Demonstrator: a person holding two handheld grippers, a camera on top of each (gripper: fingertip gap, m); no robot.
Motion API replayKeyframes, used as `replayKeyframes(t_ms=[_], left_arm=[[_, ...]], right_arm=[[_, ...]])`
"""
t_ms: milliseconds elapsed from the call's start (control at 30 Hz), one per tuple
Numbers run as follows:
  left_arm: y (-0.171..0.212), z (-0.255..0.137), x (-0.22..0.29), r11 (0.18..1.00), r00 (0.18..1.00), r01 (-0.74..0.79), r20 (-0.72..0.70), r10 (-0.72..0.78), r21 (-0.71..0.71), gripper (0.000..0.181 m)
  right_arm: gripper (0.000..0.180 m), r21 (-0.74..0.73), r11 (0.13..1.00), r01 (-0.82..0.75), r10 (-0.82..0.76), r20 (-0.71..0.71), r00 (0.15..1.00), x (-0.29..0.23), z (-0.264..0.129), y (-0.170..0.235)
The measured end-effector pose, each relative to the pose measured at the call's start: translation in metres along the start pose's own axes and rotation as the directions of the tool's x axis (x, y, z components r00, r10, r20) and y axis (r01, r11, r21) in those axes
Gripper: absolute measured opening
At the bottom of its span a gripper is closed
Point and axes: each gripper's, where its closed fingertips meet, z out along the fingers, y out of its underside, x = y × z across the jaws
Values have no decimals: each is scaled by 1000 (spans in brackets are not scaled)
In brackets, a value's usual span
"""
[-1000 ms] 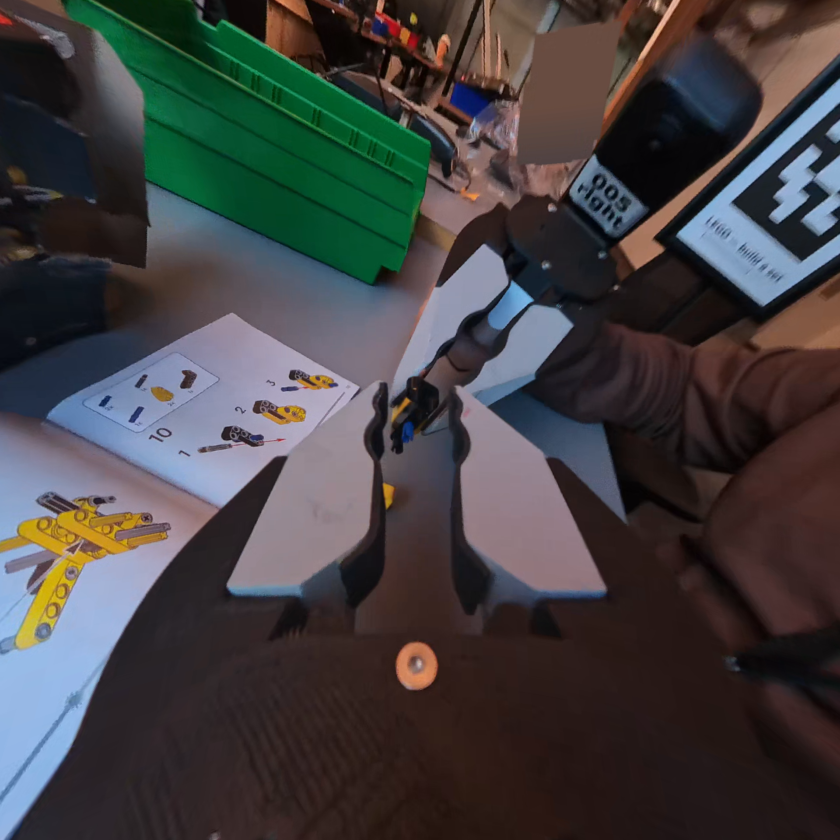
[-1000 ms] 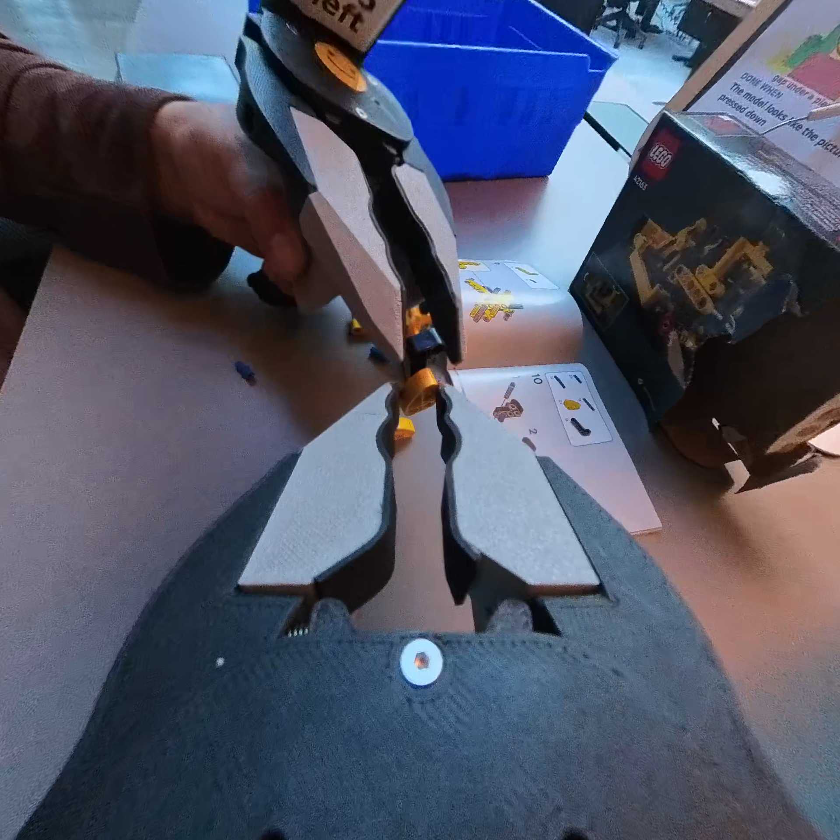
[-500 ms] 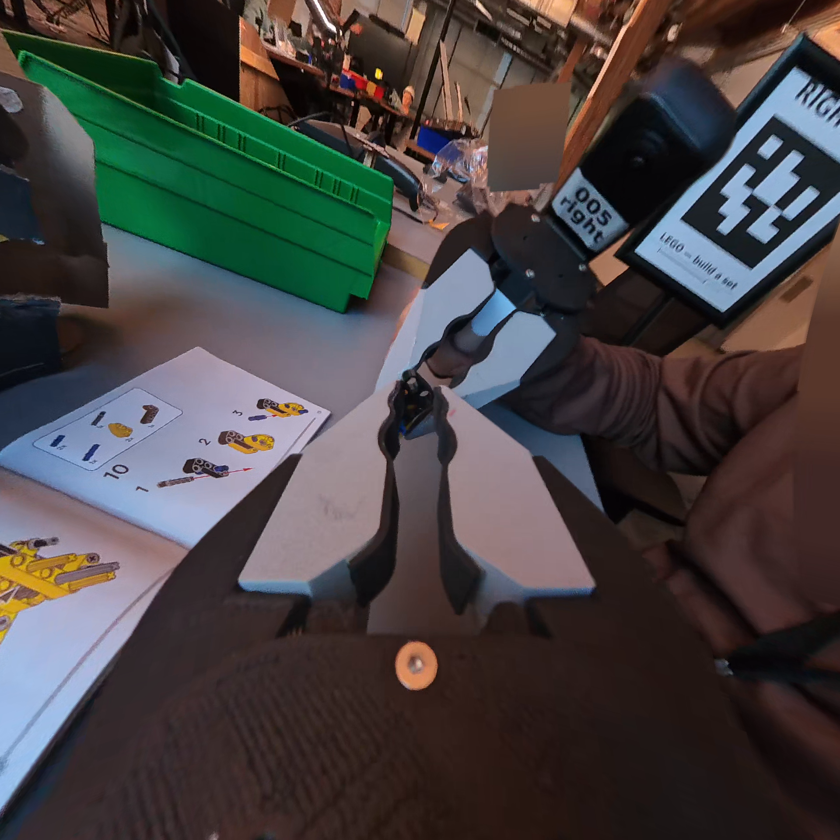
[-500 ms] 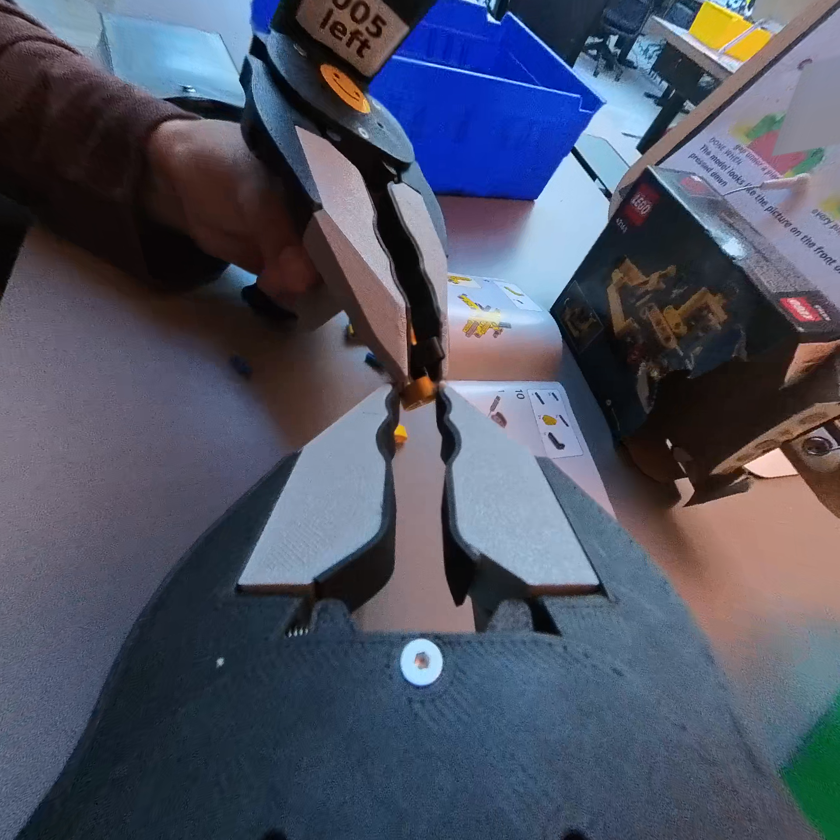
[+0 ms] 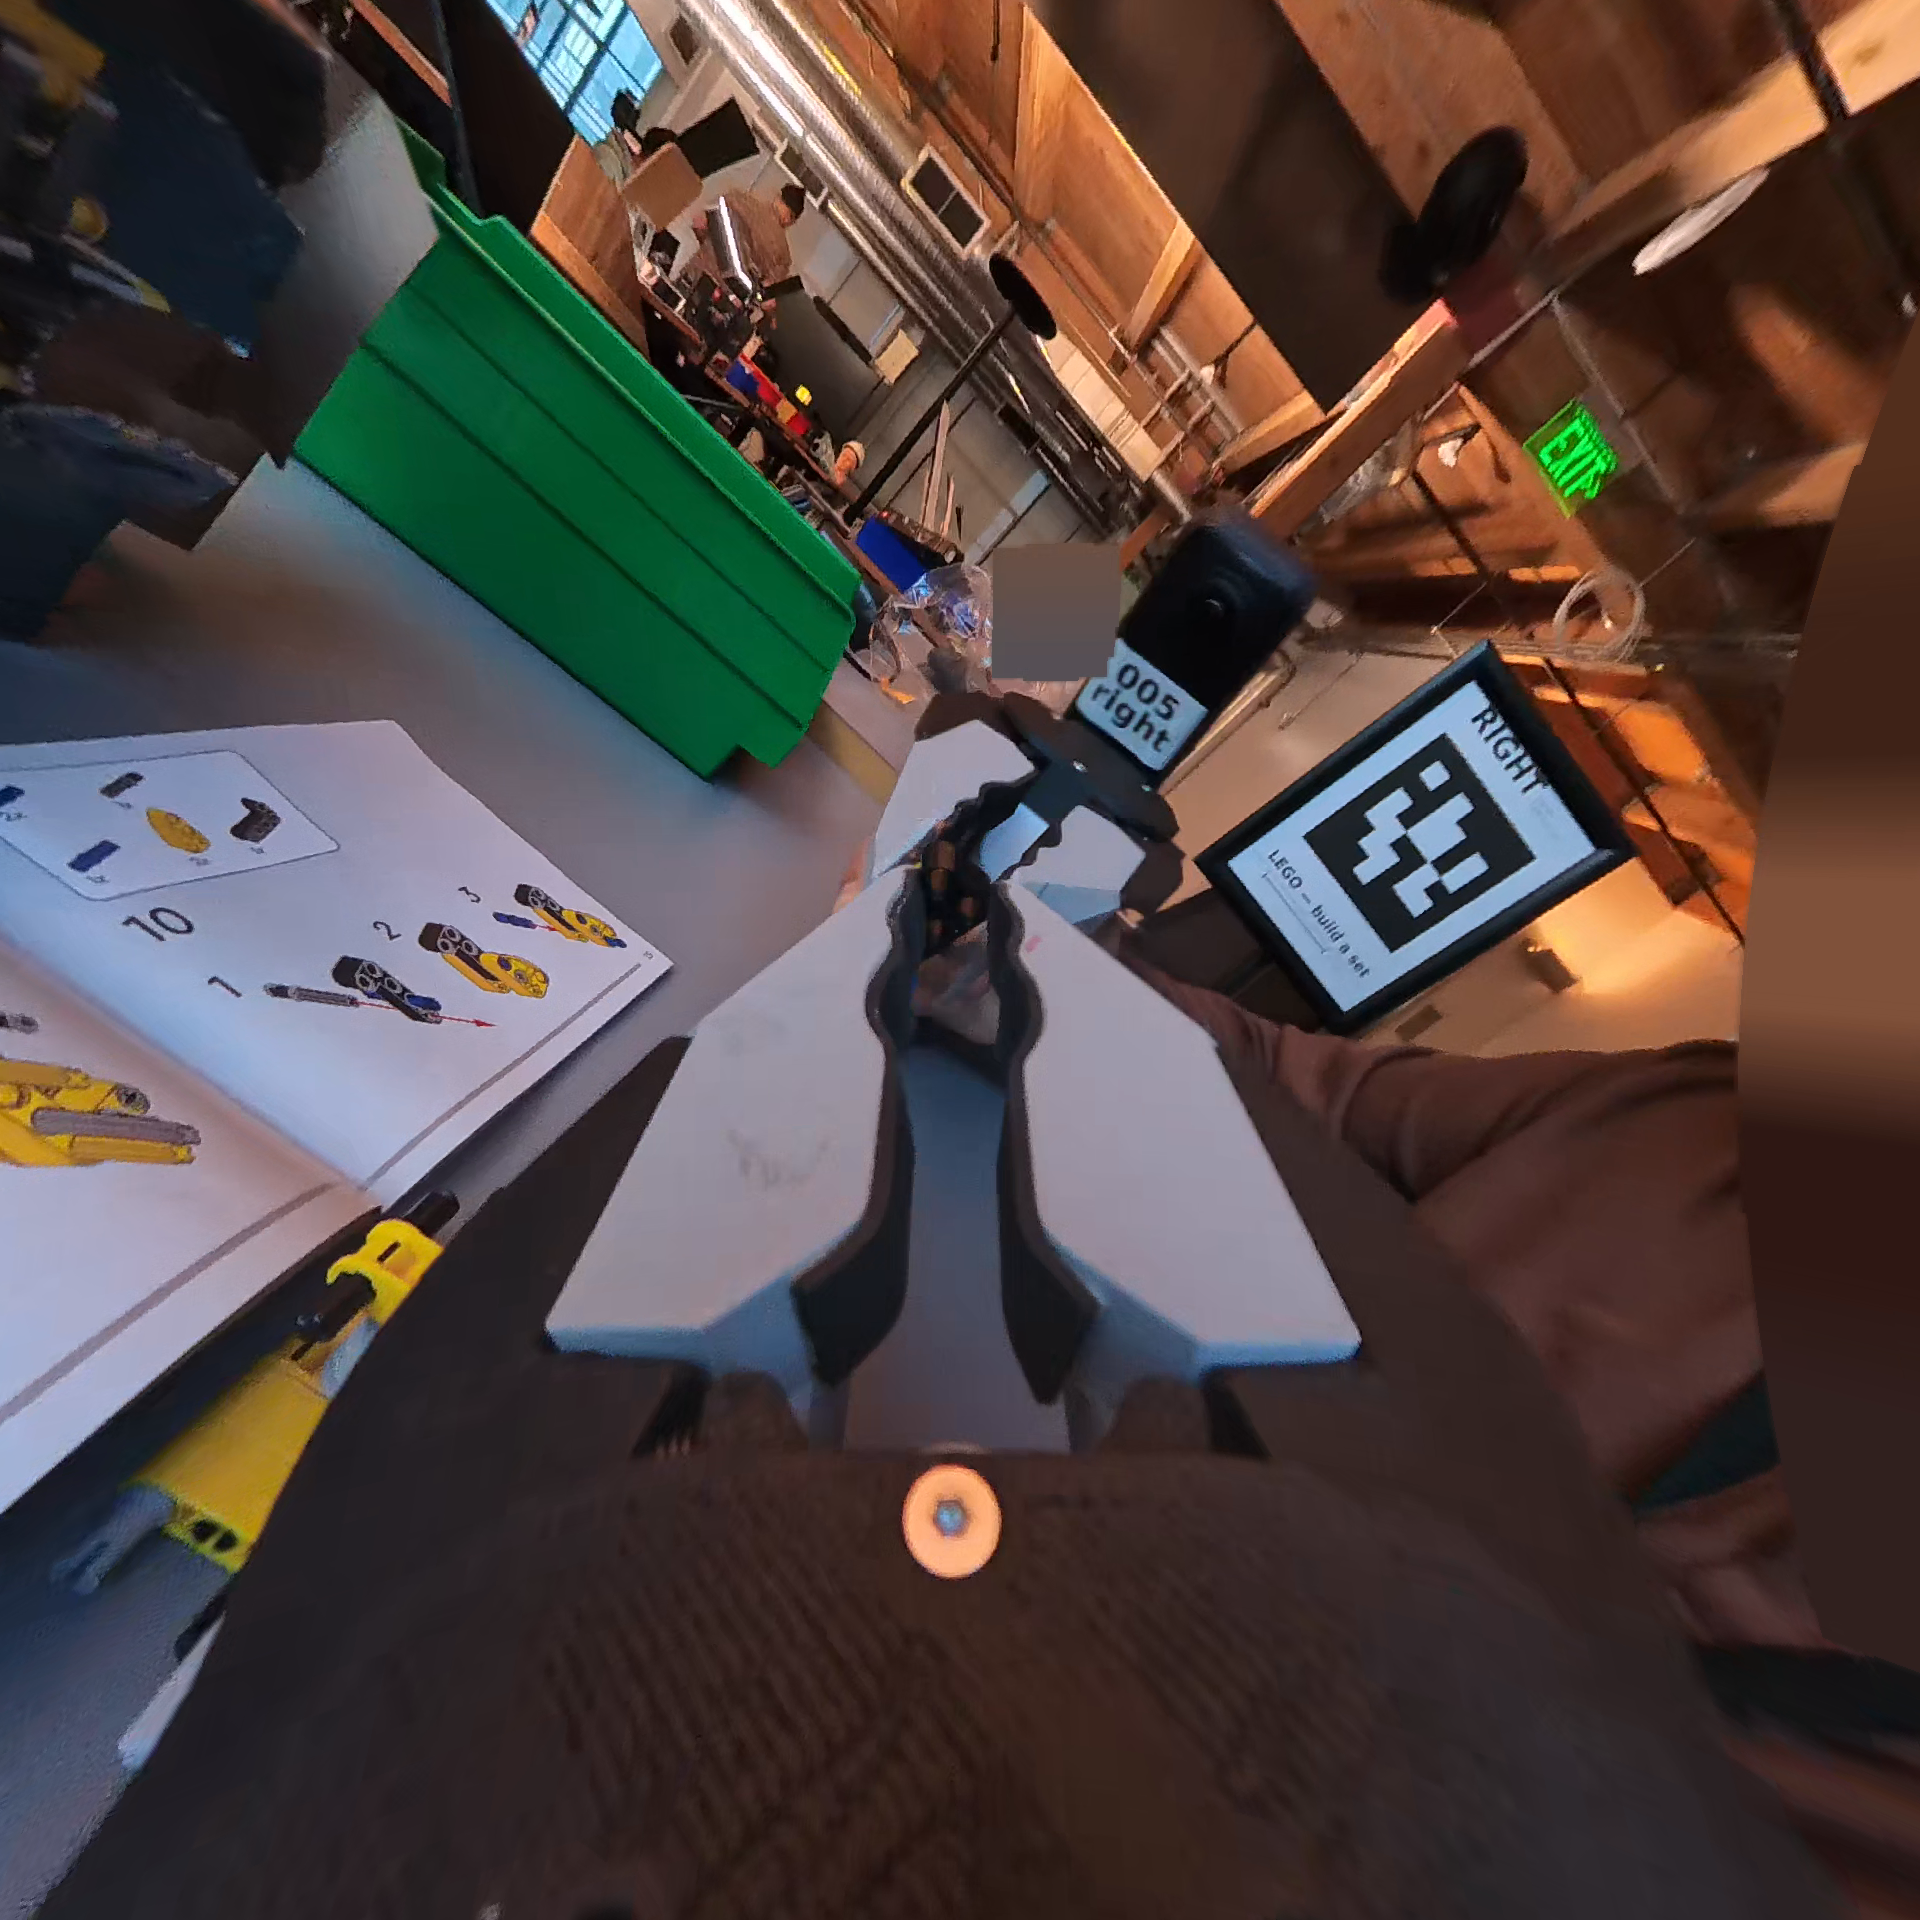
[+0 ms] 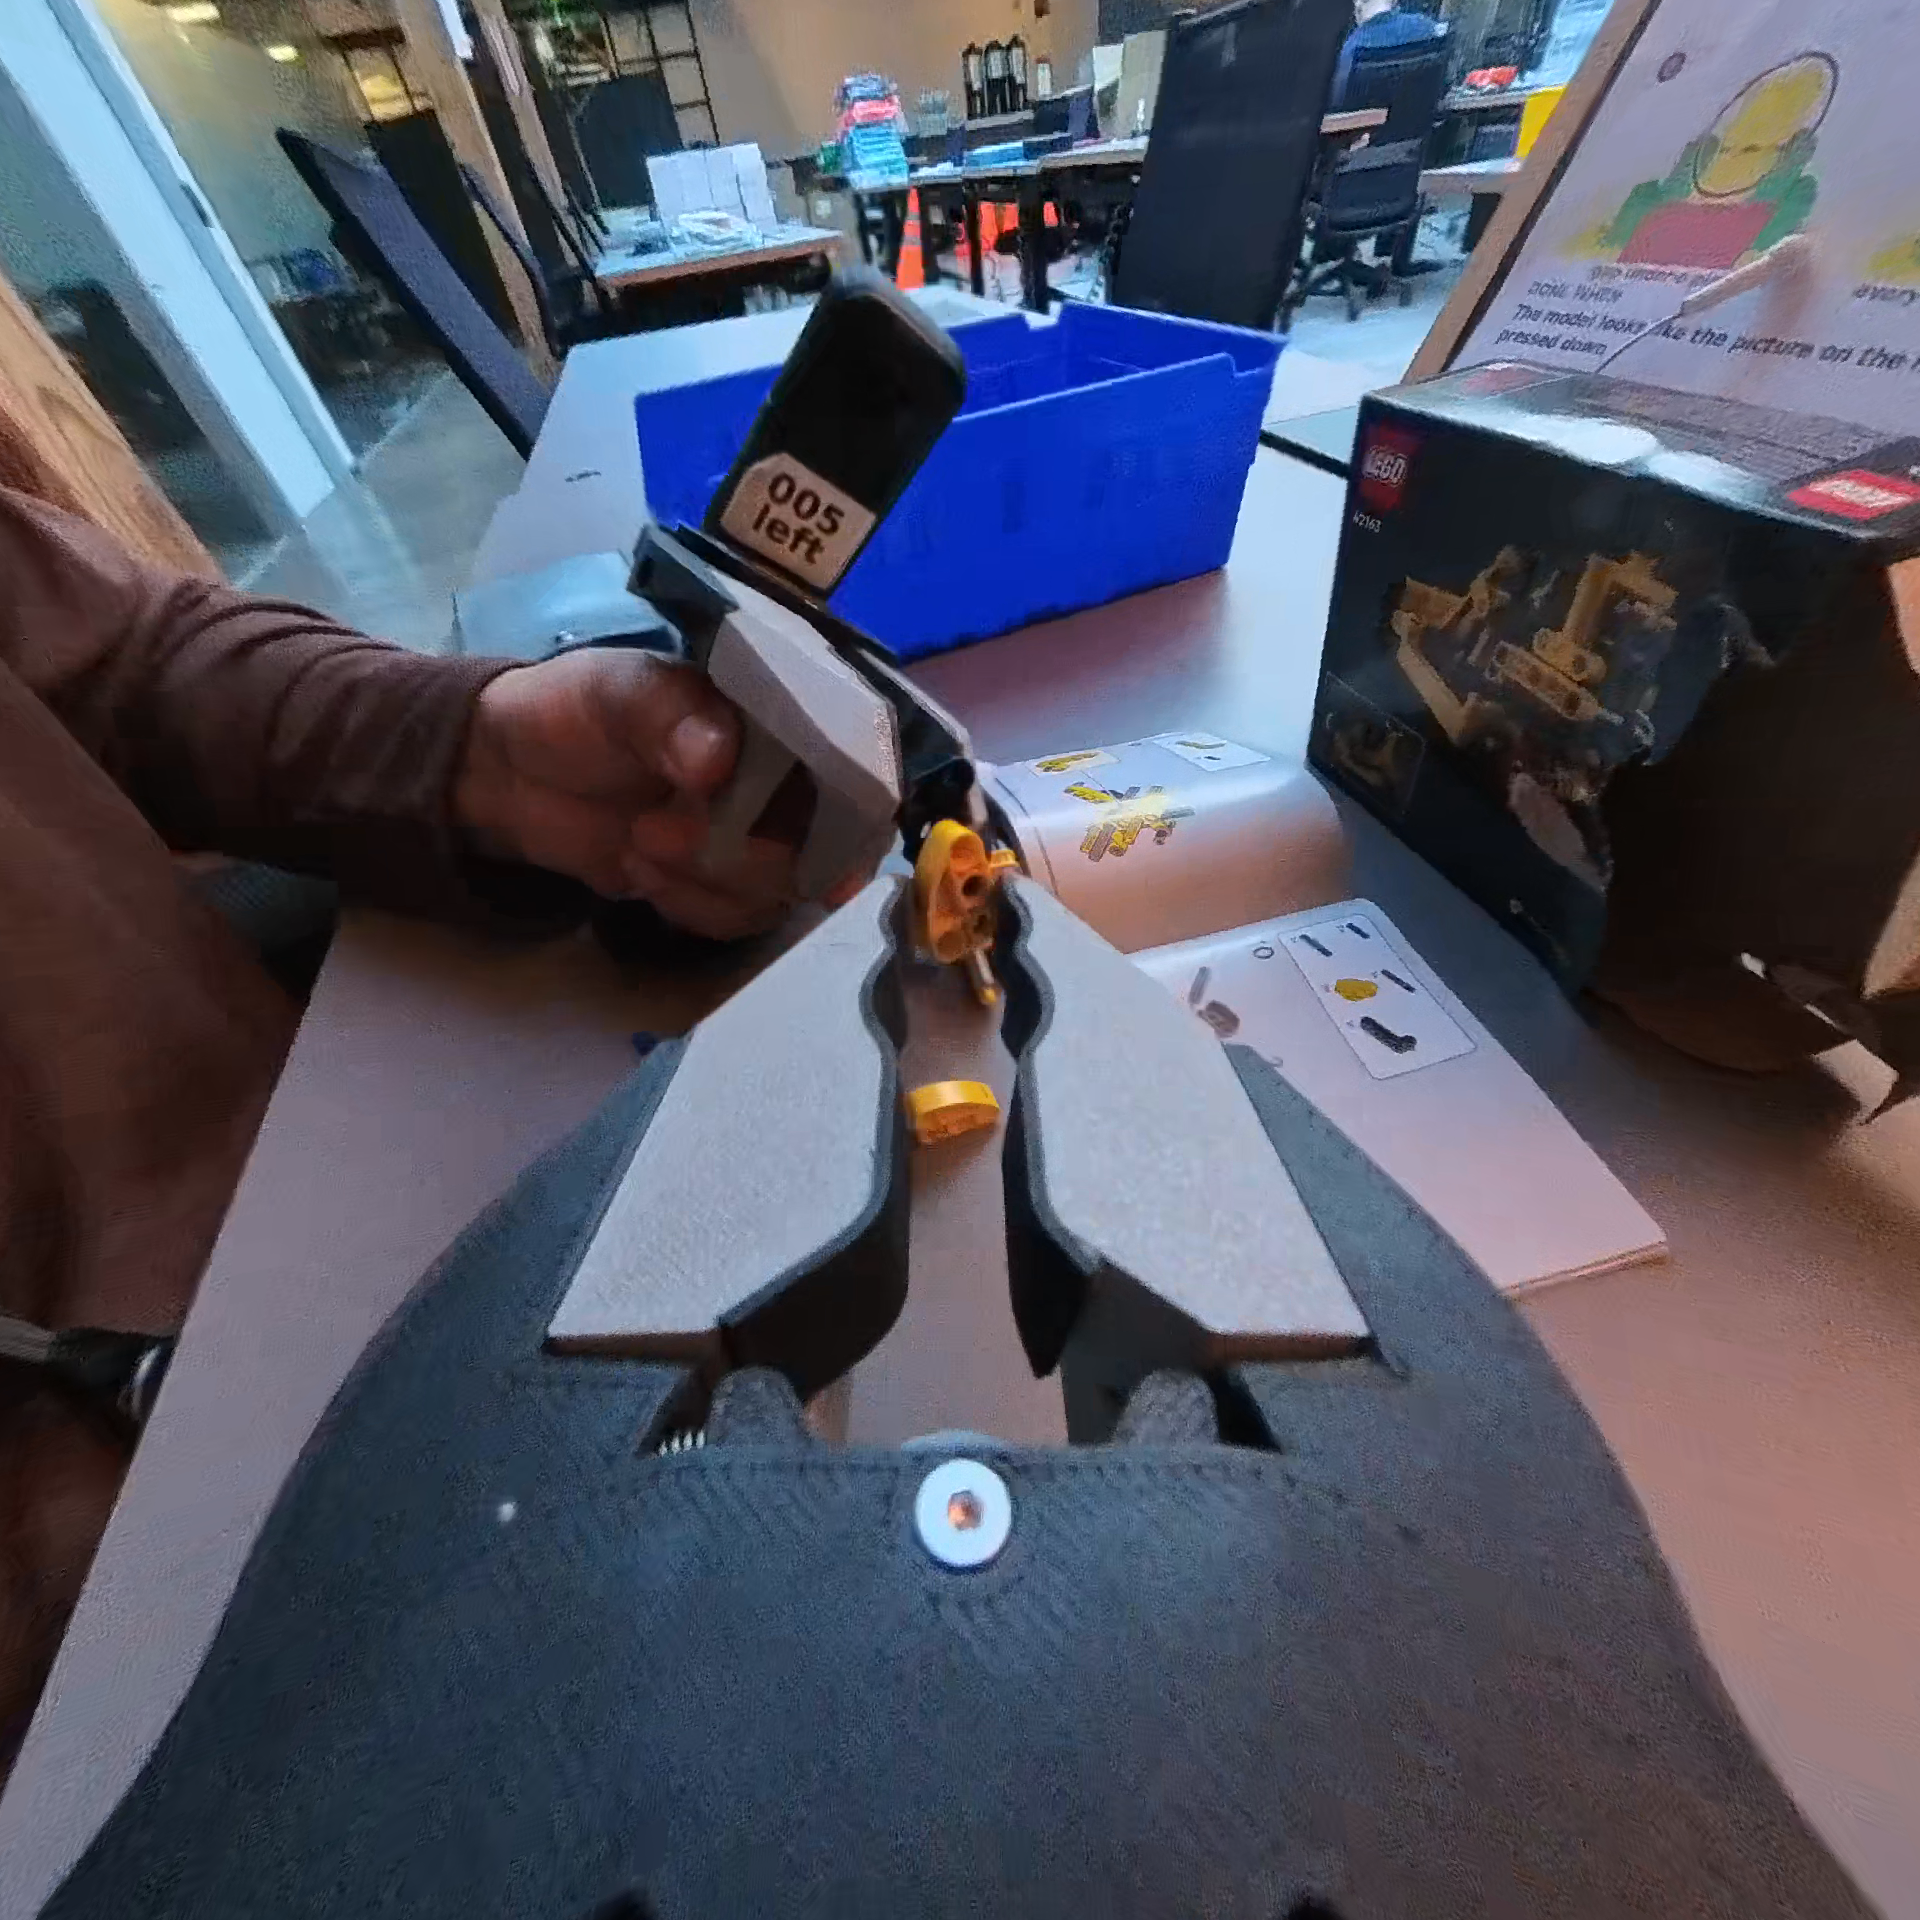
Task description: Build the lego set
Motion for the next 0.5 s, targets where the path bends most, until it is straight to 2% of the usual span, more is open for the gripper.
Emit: replayKeyframes(t_ms=[167, 333, 500], left_arm=[[-3, -2, 1, 998, 998, 53, -22, -52, 32, 9], [-3, 3, -4, 992, 995, 102, -6, -102, 74, 9], [-1, 8, -7, 988, 992, 122, 23, -124, 92, 9]], right_arm=[[11, 46, 994, -98, 96, 50, 994, 1, 1, -4], [11, 46, 991, -127, 123, 71, 990, 4, 1, -1], [14, -27, 986, 165, -167, -139, 976, 5, 7, -3]])
